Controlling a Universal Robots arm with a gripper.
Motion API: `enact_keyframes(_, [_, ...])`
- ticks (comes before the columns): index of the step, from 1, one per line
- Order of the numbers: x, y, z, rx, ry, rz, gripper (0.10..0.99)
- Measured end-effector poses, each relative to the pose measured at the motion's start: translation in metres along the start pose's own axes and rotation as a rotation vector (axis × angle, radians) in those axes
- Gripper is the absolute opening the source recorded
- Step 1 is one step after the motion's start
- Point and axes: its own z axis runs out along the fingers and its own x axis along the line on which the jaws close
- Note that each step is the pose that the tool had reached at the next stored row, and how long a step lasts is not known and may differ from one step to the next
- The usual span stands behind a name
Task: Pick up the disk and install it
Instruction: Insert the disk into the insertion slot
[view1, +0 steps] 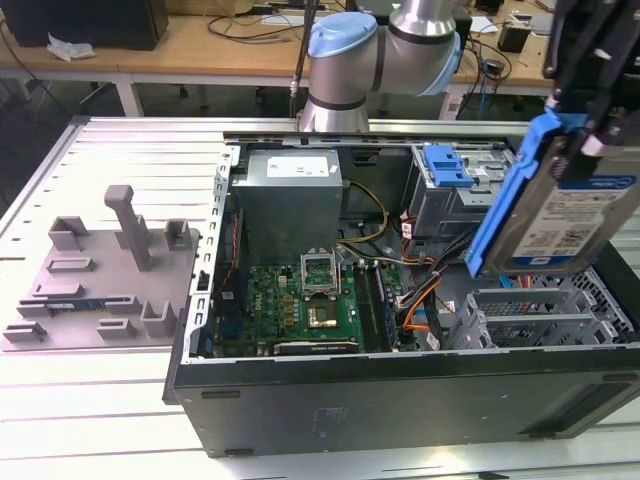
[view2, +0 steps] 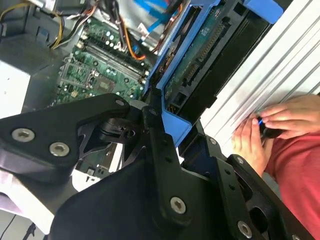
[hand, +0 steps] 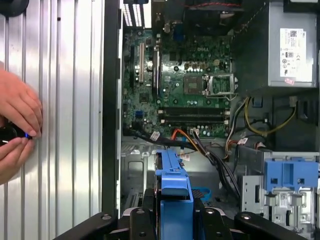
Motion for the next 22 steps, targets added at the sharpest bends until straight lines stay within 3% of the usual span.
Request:
enact_keyframes(1, [0.0029,-0.0073,-0.0001,0.000,0.0000,0.000,0.365])
enact_keyframes(2, [0.0037,-0.0081,-0.0001,0.000,-0.0001,0.000,0.365])
enact_keyframes(22, [0.0039,-0.0082,0.0034,0.000,0.0000,0.000,0.365])
